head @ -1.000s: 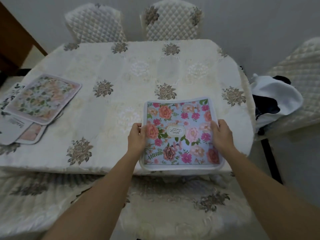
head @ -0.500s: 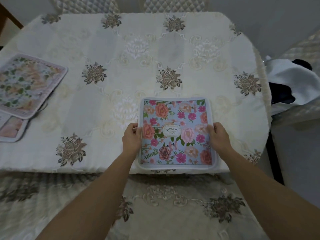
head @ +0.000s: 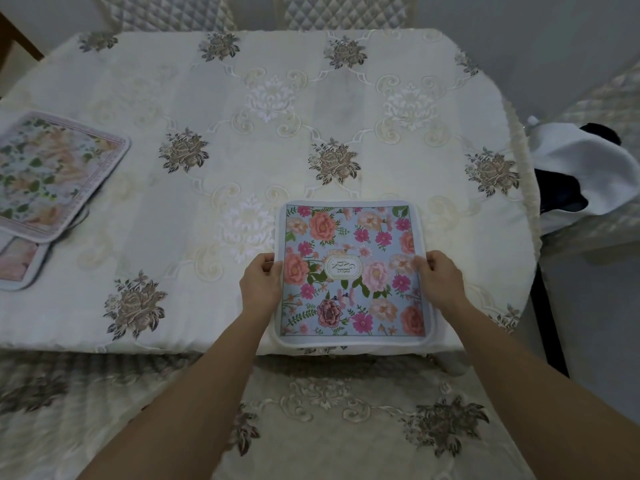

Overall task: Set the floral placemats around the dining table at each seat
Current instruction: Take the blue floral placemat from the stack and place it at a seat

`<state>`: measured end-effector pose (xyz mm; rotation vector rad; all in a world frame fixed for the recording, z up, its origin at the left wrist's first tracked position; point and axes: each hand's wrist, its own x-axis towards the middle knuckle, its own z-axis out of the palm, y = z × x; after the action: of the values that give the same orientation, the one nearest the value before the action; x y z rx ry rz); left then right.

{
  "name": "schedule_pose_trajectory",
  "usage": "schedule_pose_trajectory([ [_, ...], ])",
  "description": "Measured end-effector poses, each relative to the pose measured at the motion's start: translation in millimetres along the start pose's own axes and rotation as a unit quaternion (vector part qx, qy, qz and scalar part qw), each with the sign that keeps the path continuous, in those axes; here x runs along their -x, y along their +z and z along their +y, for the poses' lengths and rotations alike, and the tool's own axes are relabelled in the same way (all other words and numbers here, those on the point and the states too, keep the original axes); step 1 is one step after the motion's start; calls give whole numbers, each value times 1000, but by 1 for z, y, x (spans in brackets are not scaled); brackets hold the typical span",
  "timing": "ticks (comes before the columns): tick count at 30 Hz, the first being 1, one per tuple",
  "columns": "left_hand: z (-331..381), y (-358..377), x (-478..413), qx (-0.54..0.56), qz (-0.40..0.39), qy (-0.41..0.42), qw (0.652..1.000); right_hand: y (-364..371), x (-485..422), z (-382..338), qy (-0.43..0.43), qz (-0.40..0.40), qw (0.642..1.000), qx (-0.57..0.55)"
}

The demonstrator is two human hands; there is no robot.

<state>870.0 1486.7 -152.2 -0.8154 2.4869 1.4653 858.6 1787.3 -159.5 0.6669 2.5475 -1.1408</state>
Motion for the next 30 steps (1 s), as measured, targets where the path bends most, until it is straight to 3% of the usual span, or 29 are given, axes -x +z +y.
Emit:
schedule_pose_trajectory([
  [10, -4, -3, -4, -25, 38, -5, 999, 3, -1, -3, -6, -15, 1000, 11],
  [30, -14, -23, -16, -22, 19, -2, 1000, 11, -1, -14, 1, -34, 995, 92],
])
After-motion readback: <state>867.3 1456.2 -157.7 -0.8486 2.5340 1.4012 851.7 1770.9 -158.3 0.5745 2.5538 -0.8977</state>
